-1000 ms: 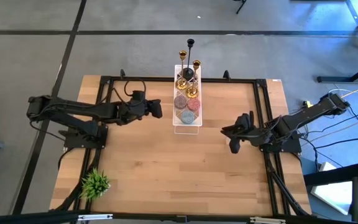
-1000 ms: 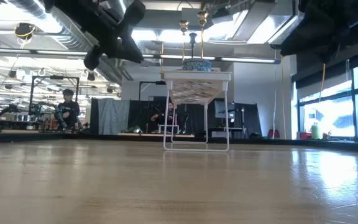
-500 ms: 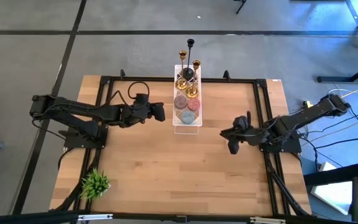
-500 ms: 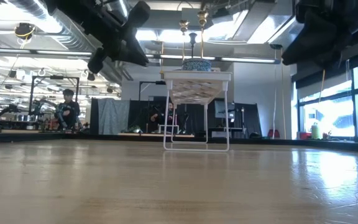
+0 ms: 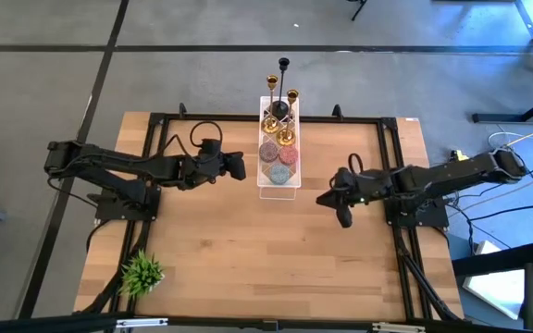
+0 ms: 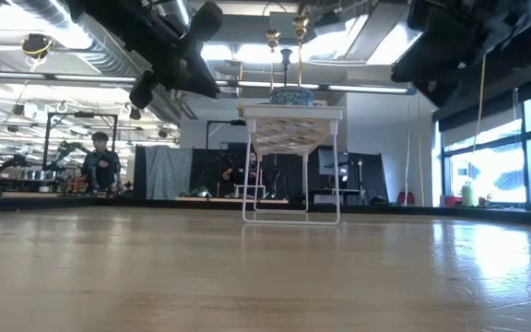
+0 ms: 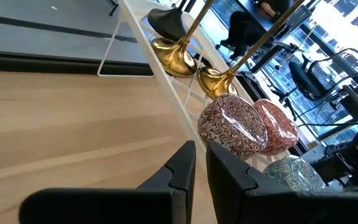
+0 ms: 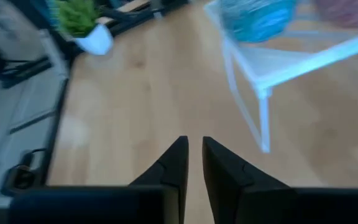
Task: Pick & Place candle stick holders
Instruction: Return to Home Position
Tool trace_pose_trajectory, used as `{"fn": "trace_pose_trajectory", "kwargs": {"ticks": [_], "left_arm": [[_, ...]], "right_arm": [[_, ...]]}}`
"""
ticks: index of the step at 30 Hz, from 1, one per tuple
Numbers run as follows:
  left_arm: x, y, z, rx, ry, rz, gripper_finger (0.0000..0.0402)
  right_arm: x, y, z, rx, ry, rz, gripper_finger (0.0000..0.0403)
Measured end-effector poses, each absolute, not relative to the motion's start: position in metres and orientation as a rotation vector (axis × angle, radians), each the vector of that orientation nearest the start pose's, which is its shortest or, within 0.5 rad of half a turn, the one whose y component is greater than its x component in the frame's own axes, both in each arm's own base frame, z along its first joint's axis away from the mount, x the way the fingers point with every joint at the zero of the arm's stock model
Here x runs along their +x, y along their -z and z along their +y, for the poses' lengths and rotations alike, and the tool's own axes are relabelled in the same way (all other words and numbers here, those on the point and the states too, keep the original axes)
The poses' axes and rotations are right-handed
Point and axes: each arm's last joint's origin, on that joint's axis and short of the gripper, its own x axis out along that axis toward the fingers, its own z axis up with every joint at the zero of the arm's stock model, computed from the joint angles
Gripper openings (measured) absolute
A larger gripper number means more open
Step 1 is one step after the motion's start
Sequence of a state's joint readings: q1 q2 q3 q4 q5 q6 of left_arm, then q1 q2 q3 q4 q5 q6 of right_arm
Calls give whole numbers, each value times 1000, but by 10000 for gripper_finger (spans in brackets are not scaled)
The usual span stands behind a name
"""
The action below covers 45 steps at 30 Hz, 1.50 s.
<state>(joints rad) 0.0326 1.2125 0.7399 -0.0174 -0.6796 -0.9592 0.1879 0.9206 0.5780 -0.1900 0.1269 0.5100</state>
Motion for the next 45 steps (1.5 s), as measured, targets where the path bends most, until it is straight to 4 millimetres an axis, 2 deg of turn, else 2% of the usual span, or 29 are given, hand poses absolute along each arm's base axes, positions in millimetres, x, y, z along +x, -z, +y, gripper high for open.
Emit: {"fn": "trace_pose_trajectory", "kwargs": {"ticks": [4, 9, 20, 26, 31, 40, 45], "left_arm": [[252, -250, 26, -749, -859, 98, 33], [252, -250, 26, -757, -860, 94, 33], [252, -250, 29, -775, -855, 96, 33], [251, -250, 35, -785, -861, 98, 33], [250, -250, 41, -789, -883, 89, 33], [250, -250, 47, -802, -881, 95, 33], [250, -250, 47, -803, -877, 92, 33]], "right_arm": [[198, -219, 27, 507, -21, 499, 49], [194, -201, 27, 607, -10, 411, 49], [172, -211, 34, 570, 178, 290, 47], [161, -214, 36, 550, 217, 266, 21], [156, -200, 36, 598, 169, 243, 6], [143, -166, 30, 662, 120, 136, 3], [141, -161, 26, 627, 23, 159, 3]]}}
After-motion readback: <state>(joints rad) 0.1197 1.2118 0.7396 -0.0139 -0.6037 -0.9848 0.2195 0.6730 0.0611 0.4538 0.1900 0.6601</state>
